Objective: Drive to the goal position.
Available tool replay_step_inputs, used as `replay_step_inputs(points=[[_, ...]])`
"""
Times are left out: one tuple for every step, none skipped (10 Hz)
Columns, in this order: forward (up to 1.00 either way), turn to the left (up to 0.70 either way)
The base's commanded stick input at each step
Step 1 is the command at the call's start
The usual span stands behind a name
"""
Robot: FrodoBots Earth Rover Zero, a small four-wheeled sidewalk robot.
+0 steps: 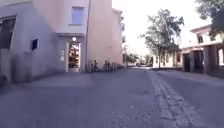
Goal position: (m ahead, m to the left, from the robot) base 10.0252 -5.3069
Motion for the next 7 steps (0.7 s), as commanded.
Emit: replay_step_inputs(points=[[0.70, -0.12], [0.70, -0.13], [0.70, -0.14], [0.70, -0.14], [0.70, -0.14], [0.70, -0.14], [0.70, -0.14]])
